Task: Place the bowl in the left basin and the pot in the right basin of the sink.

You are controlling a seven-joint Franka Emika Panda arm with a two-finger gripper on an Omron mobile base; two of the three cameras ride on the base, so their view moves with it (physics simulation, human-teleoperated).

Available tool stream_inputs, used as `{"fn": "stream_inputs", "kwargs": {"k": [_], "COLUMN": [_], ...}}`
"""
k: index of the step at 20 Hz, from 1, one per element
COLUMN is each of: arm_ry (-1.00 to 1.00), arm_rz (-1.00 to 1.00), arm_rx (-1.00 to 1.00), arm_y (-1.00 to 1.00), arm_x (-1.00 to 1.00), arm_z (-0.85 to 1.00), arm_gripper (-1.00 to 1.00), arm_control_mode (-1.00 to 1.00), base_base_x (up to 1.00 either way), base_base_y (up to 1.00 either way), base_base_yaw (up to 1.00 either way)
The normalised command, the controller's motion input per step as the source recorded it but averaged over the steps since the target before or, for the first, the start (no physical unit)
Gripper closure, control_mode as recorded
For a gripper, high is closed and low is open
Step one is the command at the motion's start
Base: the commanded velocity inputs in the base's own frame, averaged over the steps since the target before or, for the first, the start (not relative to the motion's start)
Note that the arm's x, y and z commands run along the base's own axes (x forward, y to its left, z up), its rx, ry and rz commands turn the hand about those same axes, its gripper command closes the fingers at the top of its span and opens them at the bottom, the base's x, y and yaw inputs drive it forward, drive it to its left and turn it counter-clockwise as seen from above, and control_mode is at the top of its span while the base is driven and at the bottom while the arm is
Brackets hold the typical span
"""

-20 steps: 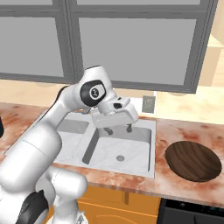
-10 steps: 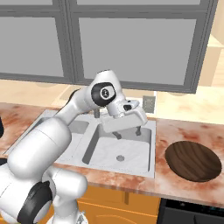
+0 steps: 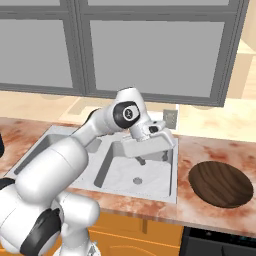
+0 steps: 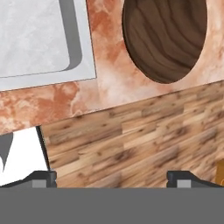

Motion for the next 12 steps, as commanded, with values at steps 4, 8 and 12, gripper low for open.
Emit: {"fn": "stream_inputs", "kwargs": {"k": [4, 8, 12], "arm_ry": [0.0, 0.0, -0.07], "arm_rz": [0.02, 0.03, 0.0], "arm_rx": [0.0, 0.0, 0.01], "arm_y": [-0.2, -0.13, -0.07], "arm_x": [0.04, 0.01, 0.0], "arm_z": [-0.2, -0.16, -0.16], "arm_gripper": [-1.0, -1.0, -1.0], "arm_control_mode": [-1.0, -1.0, -1.0], "base_base_x": [0.0, 0.0, 0.0], "base_base_y": [0.0, 0.0, 0.0], "base_base_yaw": [0.0, 0.0, 0.0]}}
